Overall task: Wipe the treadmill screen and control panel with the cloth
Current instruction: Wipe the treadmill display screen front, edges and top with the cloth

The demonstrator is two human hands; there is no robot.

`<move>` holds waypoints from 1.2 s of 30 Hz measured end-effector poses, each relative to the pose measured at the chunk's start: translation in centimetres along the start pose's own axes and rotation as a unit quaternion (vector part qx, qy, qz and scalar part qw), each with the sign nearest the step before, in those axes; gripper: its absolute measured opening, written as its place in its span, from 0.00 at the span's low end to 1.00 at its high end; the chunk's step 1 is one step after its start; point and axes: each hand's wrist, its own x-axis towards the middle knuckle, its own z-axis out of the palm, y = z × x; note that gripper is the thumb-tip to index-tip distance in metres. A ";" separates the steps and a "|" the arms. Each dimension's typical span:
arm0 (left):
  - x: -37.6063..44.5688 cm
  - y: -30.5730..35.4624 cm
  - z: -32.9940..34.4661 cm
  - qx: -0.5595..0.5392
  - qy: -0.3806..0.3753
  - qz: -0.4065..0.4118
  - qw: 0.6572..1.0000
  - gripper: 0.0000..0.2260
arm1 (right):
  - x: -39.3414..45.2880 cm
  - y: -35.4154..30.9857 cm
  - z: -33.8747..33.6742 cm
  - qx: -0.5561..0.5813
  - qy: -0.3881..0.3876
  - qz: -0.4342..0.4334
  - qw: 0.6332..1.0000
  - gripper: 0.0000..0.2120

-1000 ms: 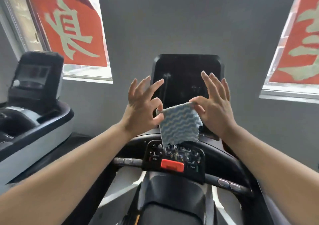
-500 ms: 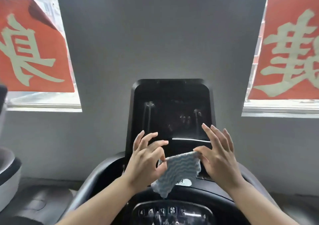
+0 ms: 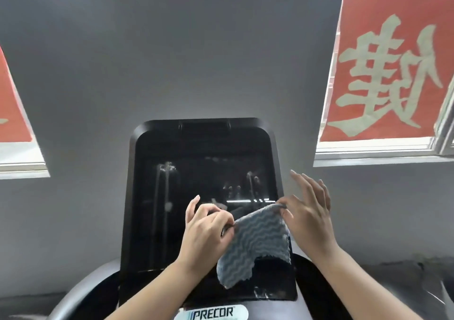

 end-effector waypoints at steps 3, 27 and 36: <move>3.1 -0.5 2.8 0.026 0.034 -0.037 0.998 0.02 | 3.6 2.9 2.2 0.023 -0.006 0.011 1.000 0.07; 17.2 -6.4 14.4 0.247 0.063 -0.078 0.964 0.09 | 15.6 7.4 16.6 0.034 0.046 0.087 0.995 0.11; 16.6 -7.3 12.8 0.286 0.039 -0.050 0.956 0.14 | 7.9 4.7 20.4 -0.006 -0.100 0.002 0.995 0.30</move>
